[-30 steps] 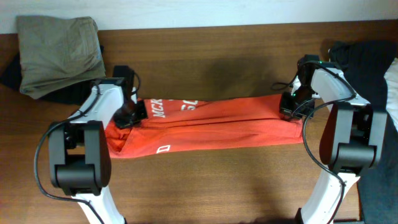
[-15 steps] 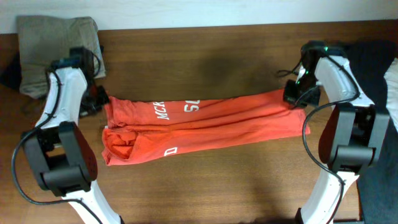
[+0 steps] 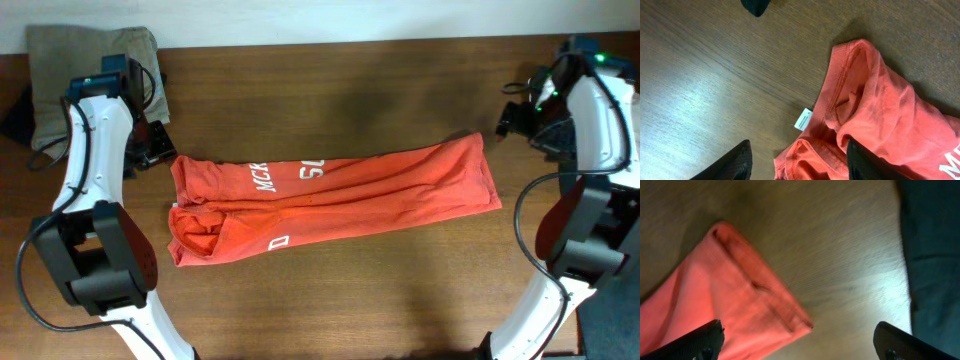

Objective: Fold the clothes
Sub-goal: 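Grasp the strip's right end with the right gripper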

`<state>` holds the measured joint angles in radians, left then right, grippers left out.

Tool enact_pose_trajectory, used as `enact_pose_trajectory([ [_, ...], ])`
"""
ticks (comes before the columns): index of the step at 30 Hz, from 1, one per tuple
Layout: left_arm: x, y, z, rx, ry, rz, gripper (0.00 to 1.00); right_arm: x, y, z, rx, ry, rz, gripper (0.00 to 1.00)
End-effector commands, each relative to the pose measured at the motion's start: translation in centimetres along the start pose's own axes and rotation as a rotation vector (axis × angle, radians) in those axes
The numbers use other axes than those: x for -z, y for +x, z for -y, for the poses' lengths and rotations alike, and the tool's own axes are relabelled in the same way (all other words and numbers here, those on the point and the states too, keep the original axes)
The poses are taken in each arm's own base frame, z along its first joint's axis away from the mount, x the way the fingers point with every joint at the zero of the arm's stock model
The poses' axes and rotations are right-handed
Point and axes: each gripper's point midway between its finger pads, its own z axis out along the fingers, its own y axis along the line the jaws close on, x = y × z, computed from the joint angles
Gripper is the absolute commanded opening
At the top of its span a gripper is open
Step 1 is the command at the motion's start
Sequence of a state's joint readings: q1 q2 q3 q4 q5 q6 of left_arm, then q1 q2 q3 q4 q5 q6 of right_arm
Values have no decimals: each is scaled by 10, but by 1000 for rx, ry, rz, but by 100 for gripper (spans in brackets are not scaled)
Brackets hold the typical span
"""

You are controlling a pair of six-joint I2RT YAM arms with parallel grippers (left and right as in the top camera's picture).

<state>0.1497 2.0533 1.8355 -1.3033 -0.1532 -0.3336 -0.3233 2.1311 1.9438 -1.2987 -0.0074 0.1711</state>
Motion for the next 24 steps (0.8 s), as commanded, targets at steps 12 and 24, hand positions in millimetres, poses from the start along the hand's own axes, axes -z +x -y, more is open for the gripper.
enact_pose_trajectory([
  [12, -36, 14, 13, -10, 41, -44, 70, -80, 40, -44, 286, -381, -57, 99],
  [24, -36, 13, 13, -10, 42, -42, 70, -93, 69, -68, 325, -563, -87, 64],
])
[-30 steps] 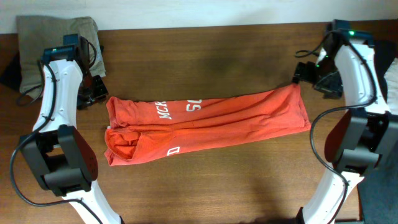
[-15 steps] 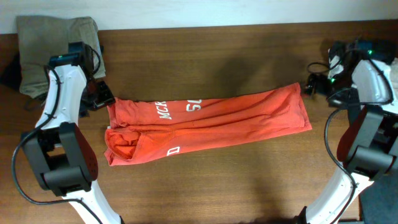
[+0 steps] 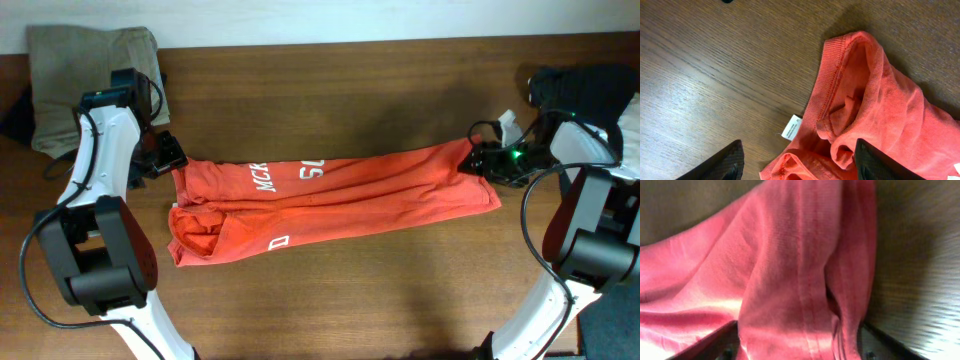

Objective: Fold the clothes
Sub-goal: 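Grasp the strip's right end with the right gripper, then fold the right end leftward over the strip with the right gripper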

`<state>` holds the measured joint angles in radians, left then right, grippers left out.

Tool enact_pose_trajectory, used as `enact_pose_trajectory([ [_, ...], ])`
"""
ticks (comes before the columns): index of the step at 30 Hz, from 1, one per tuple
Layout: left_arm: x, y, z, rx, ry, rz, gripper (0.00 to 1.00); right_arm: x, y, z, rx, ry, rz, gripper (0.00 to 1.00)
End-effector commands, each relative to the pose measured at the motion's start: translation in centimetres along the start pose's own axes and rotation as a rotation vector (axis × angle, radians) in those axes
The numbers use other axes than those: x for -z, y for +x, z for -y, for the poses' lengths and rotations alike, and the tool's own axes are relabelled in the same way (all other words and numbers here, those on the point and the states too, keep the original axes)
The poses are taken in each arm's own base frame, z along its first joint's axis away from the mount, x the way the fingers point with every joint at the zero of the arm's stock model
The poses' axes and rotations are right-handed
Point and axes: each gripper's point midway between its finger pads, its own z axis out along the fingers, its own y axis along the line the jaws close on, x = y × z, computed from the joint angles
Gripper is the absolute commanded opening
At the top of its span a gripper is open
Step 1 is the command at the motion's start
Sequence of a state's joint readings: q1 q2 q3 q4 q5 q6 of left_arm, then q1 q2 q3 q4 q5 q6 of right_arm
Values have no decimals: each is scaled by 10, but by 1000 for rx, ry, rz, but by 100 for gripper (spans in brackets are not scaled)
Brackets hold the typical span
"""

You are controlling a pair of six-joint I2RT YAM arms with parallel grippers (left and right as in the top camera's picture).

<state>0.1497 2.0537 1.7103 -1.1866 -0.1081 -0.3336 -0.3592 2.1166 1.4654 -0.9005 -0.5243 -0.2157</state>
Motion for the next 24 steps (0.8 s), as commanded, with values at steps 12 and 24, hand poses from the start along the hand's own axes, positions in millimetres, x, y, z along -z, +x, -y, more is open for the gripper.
enact_pose_trajectory([
  [12, -5, 5, 3, -9, 1, -20, 71, 32, 1, 25, -255, 175, -44, 4],
  [24, -5, 5, 5, -8, 12, -23, 71, 54, 15, -97, -25, 233, -109, 4],
])
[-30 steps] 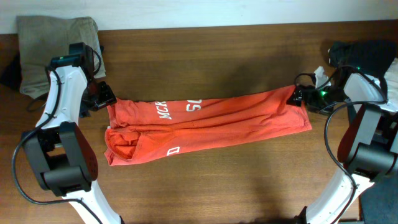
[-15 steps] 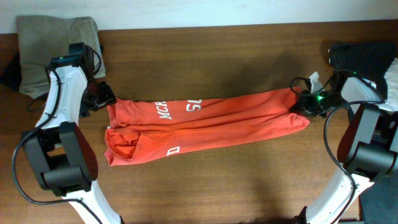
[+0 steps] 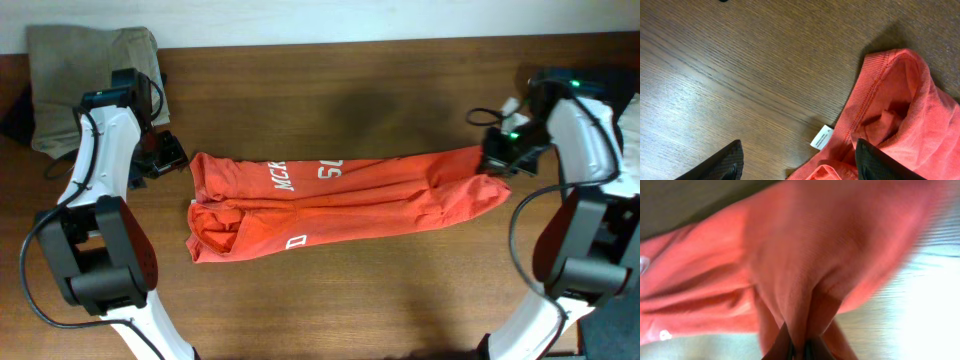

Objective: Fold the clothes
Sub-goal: 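Fold the right end leftward over the strip with the right gripper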

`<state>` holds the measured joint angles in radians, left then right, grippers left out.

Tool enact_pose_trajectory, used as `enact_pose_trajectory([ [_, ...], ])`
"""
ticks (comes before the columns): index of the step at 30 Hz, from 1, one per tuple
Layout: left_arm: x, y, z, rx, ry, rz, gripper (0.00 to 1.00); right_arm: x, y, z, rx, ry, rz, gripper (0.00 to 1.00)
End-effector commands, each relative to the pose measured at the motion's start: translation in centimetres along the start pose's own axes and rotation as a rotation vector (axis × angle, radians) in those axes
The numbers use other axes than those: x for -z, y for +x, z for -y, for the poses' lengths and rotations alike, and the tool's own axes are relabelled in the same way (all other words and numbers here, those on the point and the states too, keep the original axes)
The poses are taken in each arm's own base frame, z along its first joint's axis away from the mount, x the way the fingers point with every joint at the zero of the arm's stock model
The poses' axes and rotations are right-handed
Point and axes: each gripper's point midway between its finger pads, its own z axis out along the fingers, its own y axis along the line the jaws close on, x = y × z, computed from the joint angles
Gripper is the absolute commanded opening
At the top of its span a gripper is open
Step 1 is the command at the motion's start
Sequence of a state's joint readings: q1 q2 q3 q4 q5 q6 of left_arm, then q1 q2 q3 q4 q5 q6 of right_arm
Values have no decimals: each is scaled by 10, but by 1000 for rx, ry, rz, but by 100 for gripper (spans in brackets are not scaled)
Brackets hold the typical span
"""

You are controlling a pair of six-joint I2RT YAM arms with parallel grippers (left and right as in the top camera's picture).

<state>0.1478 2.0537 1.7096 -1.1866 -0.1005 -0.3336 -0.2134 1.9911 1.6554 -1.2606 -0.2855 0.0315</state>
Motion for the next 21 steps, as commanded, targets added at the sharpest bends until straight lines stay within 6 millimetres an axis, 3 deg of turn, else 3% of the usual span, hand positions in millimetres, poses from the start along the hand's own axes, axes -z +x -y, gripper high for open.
enact_pose_trajectory([
  [1, -5, 4, 3, -6, 5, -20, 71, 2, 4, -51, 126, 9, 21, 4],
  [3, -5, 5, 3, -6, 5, -20, 71, -5, 9, -74, 179, 7, 16, 4],
  [6, -5, 5, 3, -6, 5, -20, 71, -20, 31, -123, 312, 6, -21, 4],
  [11, -5, 5, 3, -6, 5, -20, 71, -40, 65, -172, 438, 11, -75, 4],
  [18, -5, 5, 3, -6, 5, -20, 71, -69, 94, -206, 480, 16, -111, 4],
  [21, -5, 4, 3, -6, 5, -20, 71, -74, 96, -209, 474, 14, -109, 16],
])
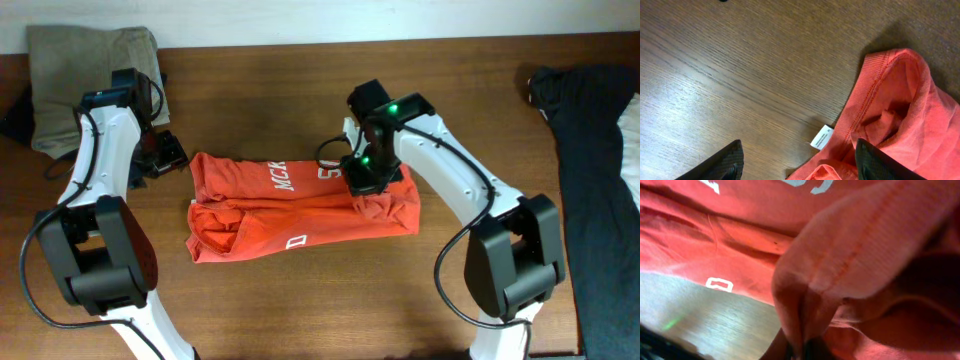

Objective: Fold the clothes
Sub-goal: 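Fold the right end leftward over the strip with the right gripper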

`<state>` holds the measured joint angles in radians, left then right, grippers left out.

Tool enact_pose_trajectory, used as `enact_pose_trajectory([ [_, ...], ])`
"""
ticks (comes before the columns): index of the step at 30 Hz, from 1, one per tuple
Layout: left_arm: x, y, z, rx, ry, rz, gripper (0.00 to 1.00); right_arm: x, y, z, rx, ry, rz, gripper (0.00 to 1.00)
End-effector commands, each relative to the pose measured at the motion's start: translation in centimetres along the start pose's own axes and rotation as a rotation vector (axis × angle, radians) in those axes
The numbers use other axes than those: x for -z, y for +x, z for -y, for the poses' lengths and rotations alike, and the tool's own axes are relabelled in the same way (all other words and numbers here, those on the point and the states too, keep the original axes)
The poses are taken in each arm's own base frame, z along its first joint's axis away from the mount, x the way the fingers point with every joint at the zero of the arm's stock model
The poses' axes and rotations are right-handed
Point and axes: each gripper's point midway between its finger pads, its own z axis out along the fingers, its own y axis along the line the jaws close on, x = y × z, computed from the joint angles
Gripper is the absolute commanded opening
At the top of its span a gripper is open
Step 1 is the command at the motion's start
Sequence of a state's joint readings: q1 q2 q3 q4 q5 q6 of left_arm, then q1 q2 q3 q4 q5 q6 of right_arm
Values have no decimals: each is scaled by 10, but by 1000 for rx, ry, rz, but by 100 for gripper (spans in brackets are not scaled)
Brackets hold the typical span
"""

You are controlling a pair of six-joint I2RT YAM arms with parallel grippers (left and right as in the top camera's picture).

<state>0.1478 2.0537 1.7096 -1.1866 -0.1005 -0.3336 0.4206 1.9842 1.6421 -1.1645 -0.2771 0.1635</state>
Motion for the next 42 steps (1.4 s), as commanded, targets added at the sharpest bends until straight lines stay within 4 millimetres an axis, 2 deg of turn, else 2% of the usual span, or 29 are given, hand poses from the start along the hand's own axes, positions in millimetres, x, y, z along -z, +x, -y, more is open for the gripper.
enact_pose_trajectory([
  [1, -5, 4, 3, -6, 5, -20, 71, -10, 3, -4, -23, 2, -16, 21],
  [2, -5, 4, 3, -6, 5, -20, 71, -10, 3, -6, -19, -2, -14, 29],
  [5, -5, 4, 3, -6, 5, -20, 71, -10, 2, -10, -13, -14, -12, 31],
  [8, -5, 4, 3, -6, 5, -20, 71, -1, -1, -9, -18, -14, -3, 36],
  [9, -5, 4, 3, -7, 5, -20, 71, 9, -5, -3, -24, -1, 5, 49],
  [11, -5, 5, 3, -7, 5, -20, 71, 25, -8, 17, -59, 65, 18, 62],
  [12, -5, 5, 3, -7, 5, -20, 71, 32, -10, 28, -82, 89, 23, 76],
  [13, -5, 5, 3, -7, 5, -20, 71, 36, -9, 39, -108, 102, 19, 80],
  [15, -5, 5, 3, -7, 5, -20, 71, 37, -4, 56, -157, 105, -4, 78],
  [16, -5, 4, 3, -6, 5, -20, 71, 34, 0, 62, -171, 107, -18, 70],
  [19, -5, 6, 7, -6, 29, -28, 71, 18, 14, 63, -177, 104, -71, 43],
  [21, -5, 6, 8, -6, 38, -31, 71, -2, 23, 50, -164, 49, -104, 40],
  [24, -5, 6, 8, -6, 38, -31, 71, -28, 36, 29, -130, -14, -138, 39],
  [26, -5, 6, 8, -6, 38, -31, 71, -41, 44, 17, -101, -25, -158, 47],
  [32, -5, 6, 8, -6, 37, -31, 71, -58, 57, -19, -9, -42, -184, 54],
  [36, -5, 6, 8, -7, 37, -31, 71, -63, 56, -12, -29, 62, -161, 57],
  [39, -5, 6, 8, -6, 37, -31, 71, -64, 56, -13, -36, 77, -157, 56],
  [42, -5, 6, 8, -7, 38, -31, 71, -70, 56, -6, -55, 165, -148, 54],
])
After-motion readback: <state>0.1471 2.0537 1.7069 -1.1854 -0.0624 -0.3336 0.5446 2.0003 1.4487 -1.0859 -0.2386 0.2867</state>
